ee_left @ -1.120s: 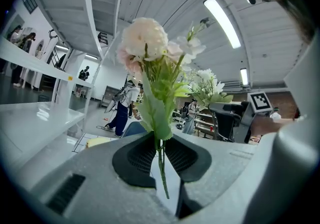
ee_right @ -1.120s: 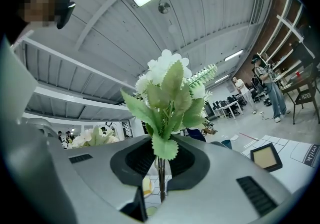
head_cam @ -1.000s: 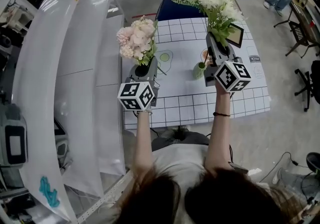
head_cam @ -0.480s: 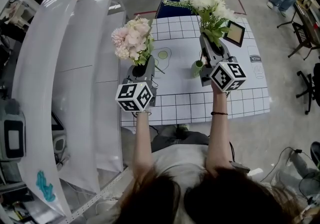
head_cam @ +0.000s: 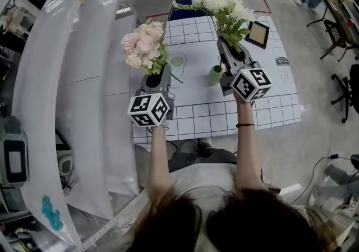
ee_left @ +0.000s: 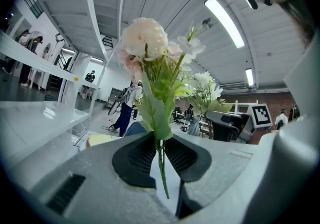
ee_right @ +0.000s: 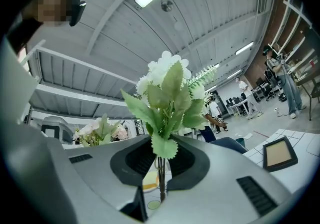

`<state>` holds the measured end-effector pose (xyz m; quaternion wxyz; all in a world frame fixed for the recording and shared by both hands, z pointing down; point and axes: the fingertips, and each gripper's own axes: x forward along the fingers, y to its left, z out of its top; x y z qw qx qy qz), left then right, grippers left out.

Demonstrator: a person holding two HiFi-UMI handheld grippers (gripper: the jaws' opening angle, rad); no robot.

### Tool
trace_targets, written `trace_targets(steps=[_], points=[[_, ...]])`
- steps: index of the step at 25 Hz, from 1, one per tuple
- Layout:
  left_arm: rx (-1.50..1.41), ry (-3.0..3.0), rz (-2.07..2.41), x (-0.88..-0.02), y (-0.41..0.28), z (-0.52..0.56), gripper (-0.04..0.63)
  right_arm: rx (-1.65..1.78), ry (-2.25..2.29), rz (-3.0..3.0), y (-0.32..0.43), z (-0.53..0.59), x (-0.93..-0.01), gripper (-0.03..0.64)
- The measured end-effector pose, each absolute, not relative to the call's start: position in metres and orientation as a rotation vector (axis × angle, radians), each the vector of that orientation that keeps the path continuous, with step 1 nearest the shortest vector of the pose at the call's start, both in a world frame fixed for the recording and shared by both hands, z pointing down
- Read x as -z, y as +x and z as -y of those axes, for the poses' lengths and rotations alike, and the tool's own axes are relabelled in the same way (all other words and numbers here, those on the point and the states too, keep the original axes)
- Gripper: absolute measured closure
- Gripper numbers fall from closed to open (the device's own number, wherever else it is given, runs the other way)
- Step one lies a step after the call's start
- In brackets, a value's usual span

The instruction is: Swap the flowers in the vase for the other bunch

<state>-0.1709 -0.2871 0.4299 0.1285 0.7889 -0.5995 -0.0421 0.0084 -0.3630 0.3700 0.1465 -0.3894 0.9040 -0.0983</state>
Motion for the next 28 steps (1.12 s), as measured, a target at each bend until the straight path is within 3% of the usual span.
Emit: trace_targets(steps=[28], points=[[0.15, 2.27, 1.751, -0.433, -0.161, 0.285, 0.535, 0.287, -1.073, -2.713, 0.004, 0.348, -0.412, 0.561]])
